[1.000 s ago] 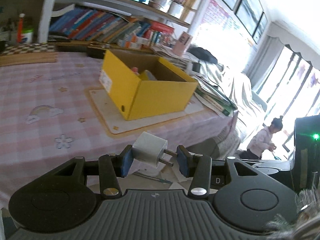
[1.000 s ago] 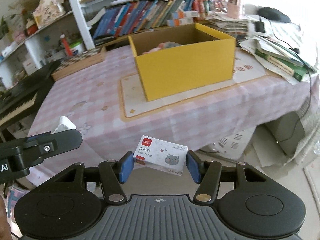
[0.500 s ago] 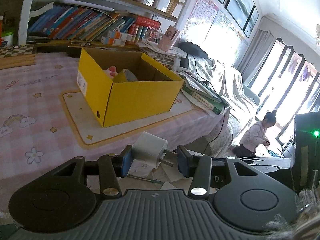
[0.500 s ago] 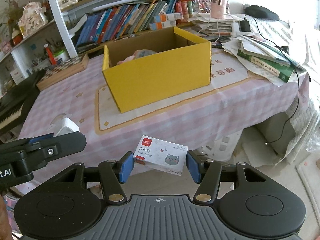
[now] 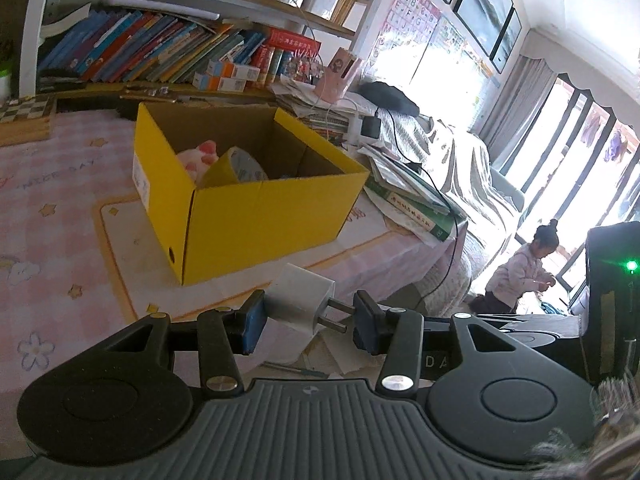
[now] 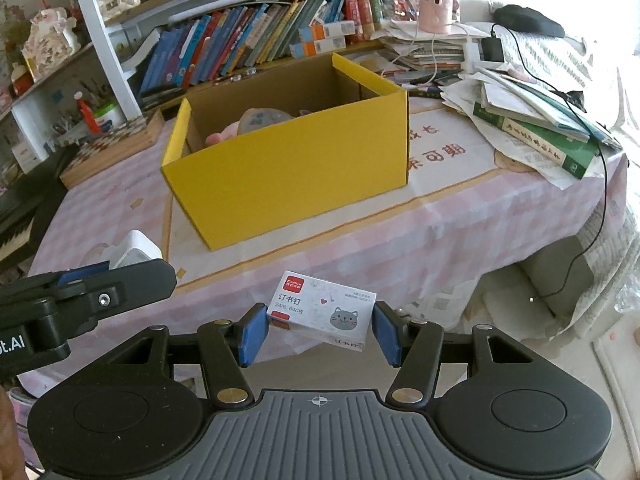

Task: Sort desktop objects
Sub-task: 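Lift and carry the charger and staple box with both tools toward the yellow box, then lower both tools into the yellow box and open them to release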

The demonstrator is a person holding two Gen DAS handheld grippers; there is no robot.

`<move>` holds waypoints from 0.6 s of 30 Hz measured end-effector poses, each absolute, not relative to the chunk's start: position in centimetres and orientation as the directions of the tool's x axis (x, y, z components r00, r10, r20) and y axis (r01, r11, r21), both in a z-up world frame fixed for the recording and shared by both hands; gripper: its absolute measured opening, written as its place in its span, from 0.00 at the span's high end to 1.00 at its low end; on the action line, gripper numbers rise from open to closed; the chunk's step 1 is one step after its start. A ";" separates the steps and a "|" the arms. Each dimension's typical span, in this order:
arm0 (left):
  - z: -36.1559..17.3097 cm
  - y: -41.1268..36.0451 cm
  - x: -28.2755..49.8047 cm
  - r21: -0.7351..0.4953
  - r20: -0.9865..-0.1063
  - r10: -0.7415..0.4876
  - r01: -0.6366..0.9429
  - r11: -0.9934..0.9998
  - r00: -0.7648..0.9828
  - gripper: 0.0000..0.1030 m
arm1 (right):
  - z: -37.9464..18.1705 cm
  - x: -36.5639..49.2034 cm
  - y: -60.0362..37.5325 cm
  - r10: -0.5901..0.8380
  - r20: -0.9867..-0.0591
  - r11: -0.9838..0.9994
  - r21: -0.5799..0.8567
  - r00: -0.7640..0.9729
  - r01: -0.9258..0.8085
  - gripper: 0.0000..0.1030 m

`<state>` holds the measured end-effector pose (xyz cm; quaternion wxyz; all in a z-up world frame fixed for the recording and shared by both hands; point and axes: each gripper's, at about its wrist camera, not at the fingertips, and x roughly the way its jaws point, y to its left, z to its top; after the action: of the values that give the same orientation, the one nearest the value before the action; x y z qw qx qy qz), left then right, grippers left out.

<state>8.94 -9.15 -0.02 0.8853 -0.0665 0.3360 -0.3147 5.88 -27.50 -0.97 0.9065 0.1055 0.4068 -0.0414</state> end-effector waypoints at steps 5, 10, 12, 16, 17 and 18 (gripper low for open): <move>0.7 -10.4 10.5 -0.306 -0.534 -0.592 0.514 0.801 0.604 0.57 | -0.4 7.6 -28.8 0.024 -0.731 0.979 0.156 0.682 0.133 0.44; 1.5 -11.6 12.3 -0.280 -0.513 -0.564 0.495 0.823 0.647 0.57 | 0.7 9.9 -30.4 0.046 -0.706 0.983 0.159 0.707 0.094 0.44; 1.9 -11.9 13.1 -0.272 -0.504 -0.551 0.483 0.832 0.665 0.57 | 1.3 10.8 -30.9 0.057 -0.692 0.985 0.157 0.720 0.073 0.44; 2.6 -12.6 14.7 -0.247 -0.488 -0.523 0.464 0.851 0.699 0.57 | 2.4 13.0 -31.8 0.082 -0.667 0.991 0.132 0.741 0.010 0.44; 2.8 -12.8 15.1 -0.238 -0.483 -0.515 0.460 0.856 0.708 0.57 | 2.6 13.5 -32.0 0.087 -0.660 0.993 0.121 0.746 -0.008 0.44; 3.0 -13.1 15.5 -0.227 -0.480 -0.505 0.454 0.862 0.717 0.57 | 2.7 14.0 -32.0 0.090 -0.655 0.994 0.110 0.750 -0.024 0.44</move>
<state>15.55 -13.07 2.97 0.9255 -0.0464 0.2725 -0.2589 14.05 -32.04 2.73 0.9343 0.0475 0.3521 0.0305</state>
